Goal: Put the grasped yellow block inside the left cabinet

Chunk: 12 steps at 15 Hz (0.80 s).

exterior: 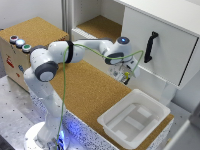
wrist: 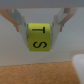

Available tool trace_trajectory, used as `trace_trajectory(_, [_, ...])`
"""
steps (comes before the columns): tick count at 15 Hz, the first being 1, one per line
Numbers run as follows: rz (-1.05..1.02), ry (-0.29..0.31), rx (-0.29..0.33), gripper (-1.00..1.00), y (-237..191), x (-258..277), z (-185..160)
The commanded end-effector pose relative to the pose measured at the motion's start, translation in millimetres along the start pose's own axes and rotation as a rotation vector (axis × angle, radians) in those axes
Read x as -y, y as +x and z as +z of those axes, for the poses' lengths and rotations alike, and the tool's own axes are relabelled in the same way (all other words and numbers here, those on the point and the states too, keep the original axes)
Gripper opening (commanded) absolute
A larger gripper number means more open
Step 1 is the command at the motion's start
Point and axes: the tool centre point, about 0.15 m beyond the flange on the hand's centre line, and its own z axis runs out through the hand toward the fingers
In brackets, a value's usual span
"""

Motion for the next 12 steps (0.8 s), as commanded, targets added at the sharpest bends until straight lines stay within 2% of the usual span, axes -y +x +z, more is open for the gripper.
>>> trace_trajectory(1, [-0.072, -0.067, -0.01, -1.0, -22.6, 91.6, 1.7])
trace_trajectory(4, [-0.081, -0.095, -0.048, -1.0, -15.8, 141.8, -4.0])
trace_trajectory(7, [0.0, -0.121, -0.037, -1.0, -2.7, 210.5, -9.3])
trace_trajectory(9, [0.052, -0.113, -0.016, -1.0, 9.0, 246.9, -16.5])
trace_trajectory(12, [0.076, -0.11, -0.024, -1.0, 37.8, 292.9, -39.2])
